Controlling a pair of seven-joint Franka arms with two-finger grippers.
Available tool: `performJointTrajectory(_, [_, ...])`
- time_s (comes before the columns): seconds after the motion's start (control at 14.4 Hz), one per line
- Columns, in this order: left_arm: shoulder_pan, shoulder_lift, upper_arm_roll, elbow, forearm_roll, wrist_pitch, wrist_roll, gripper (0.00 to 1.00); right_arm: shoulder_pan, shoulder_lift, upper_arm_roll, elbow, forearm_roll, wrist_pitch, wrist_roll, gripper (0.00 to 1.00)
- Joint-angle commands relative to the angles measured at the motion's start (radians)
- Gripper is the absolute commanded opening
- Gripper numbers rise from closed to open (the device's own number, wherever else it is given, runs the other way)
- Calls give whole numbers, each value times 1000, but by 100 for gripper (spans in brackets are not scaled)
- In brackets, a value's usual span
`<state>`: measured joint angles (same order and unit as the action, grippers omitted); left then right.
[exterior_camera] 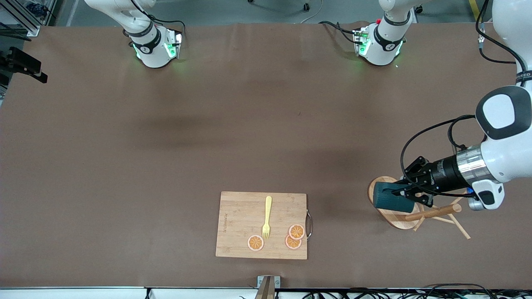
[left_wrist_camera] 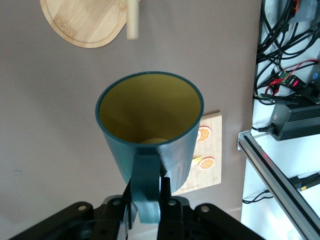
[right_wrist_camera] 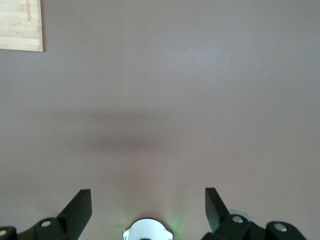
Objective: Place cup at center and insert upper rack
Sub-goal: 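Hang the mug handle onto a stand peg with the left gripper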
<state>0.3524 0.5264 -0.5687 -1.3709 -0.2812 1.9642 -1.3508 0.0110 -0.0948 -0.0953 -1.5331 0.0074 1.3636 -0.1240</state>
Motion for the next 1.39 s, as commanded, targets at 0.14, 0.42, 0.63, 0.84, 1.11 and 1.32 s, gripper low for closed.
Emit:
performJointTrajectory(0.14, [43, 23, -7, 15, -61, -11, 47, 1, -14, -34, 13, -32, 20, 12, 65, 100])
performJointTrajectory(0.42, [72, 38, -8, 15, -84, -34, 64, 1, -11, -34, 14, -27, 22, -11, 76, 100])
performJointTrajectory(0.63, [106, 50, -7, 15, -160, -73, 111, 1, -9, -34, 16, -25, 20, -8, 75, 100])
performJointTrajectory(0.84, [125, 60, -7, 15, -180, -109, 147, 1, -8, -33, 16, -25, 20, -5, 75, 100])
performJointTrajectory(1.11, [157, 73, -7, 18, -193, -136, 205, 1, -8, -33, 16, -25, 20, -3, 73, 100])
performJointTrajectory(1.32, [184, 78, -7, 18, -228, -151, 269, 1, -9, -33, 16, -25, 20, -1, 73, 100])
